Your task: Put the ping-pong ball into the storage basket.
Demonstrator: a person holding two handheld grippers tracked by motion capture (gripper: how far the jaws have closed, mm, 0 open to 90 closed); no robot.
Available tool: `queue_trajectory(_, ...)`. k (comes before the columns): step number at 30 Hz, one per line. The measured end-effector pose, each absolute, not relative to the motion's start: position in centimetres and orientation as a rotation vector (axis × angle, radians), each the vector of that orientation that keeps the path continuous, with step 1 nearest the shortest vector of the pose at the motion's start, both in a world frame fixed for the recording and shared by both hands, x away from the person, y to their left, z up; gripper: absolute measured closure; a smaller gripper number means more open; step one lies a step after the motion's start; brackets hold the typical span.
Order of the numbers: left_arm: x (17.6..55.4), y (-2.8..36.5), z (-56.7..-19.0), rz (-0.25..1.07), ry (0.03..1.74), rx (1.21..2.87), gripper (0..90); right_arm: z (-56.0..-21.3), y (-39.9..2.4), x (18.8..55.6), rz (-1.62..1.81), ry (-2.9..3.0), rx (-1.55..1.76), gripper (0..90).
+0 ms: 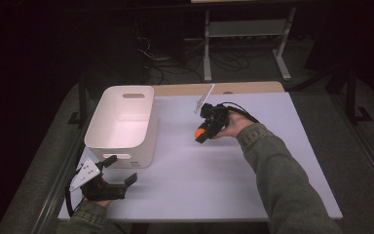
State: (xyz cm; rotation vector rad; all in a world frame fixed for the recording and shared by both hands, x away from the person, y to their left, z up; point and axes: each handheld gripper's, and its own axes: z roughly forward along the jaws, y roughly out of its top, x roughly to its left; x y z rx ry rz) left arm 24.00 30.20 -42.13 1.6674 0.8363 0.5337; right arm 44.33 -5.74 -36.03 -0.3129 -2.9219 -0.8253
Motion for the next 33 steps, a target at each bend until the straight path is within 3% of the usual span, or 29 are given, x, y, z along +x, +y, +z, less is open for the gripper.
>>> queue_trajectory(33, 24.0, 30.2, -42.1, 0.534, 0.834, 1.668, 0.0, -31.5, -5.0, 44.5, -0.952, -2.948, -0.273, 50.0)
